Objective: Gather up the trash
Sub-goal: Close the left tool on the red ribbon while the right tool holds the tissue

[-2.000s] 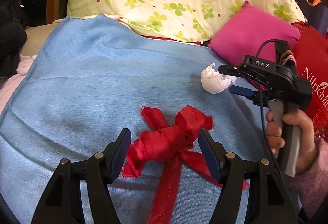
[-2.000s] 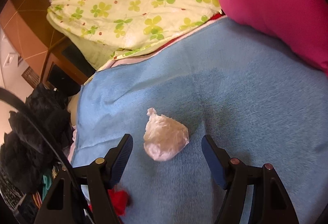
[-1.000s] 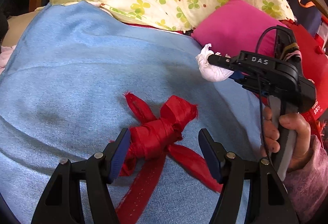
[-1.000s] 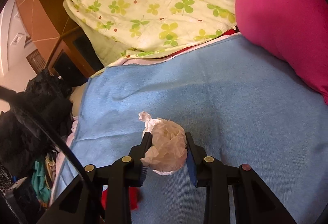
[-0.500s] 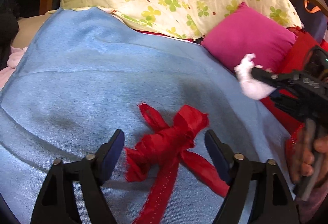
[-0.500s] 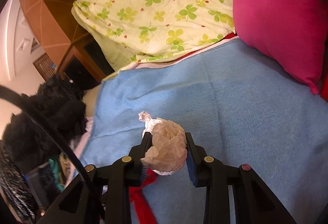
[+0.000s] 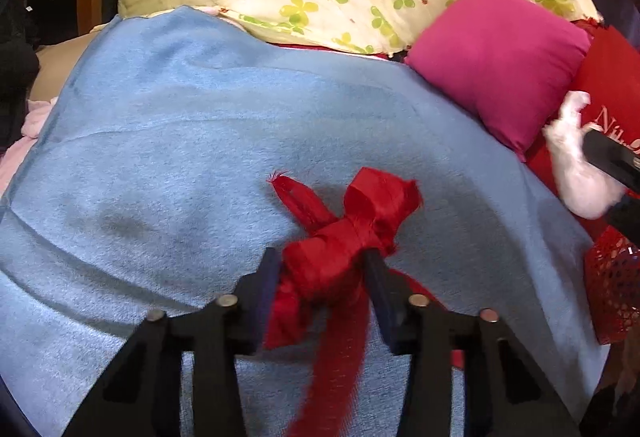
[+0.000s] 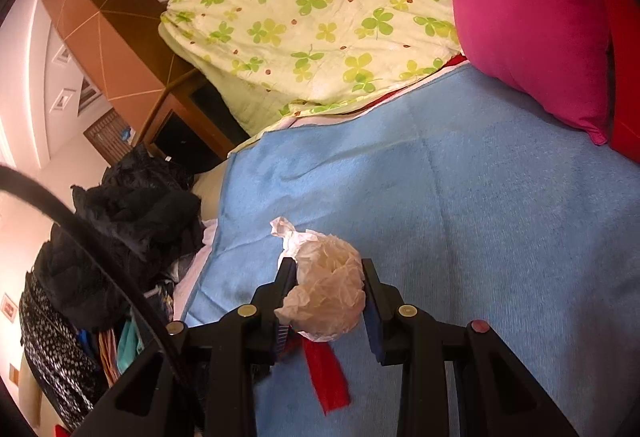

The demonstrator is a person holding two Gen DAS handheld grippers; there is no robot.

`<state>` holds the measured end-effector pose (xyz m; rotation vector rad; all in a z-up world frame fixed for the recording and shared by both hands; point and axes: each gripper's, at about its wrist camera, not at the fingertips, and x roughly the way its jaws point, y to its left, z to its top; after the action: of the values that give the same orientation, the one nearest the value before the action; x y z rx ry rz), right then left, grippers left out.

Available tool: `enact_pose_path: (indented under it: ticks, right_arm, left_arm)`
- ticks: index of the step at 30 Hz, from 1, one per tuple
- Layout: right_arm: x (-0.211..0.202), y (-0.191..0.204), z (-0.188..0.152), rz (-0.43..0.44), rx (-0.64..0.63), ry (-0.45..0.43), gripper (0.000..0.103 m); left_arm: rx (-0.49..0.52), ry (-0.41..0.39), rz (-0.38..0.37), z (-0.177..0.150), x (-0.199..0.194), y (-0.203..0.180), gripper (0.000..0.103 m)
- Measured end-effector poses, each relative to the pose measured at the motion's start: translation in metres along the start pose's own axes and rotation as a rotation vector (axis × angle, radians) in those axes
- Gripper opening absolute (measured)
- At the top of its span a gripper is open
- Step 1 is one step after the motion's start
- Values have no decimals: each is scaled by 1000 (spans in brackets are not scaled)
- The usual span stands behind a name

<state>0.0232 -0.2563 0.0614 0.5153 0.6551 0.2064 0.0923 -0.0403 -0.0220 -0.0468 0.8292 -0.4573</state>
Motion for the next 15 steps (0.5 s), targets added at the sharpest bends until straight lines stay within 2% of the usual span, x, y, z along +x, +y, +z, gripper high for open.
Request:
enact_pose_path:
  ticks: [4,15]
  right_arm:
    - [-11,6,-10,-4,-26,-6,33]
    - [-22,7,-20,0,-23,-3,33]
  left_arm:
    - [1,-2,1,1,-9,-4,33]
    - [-19,-60,22,7,-45,-10,32]
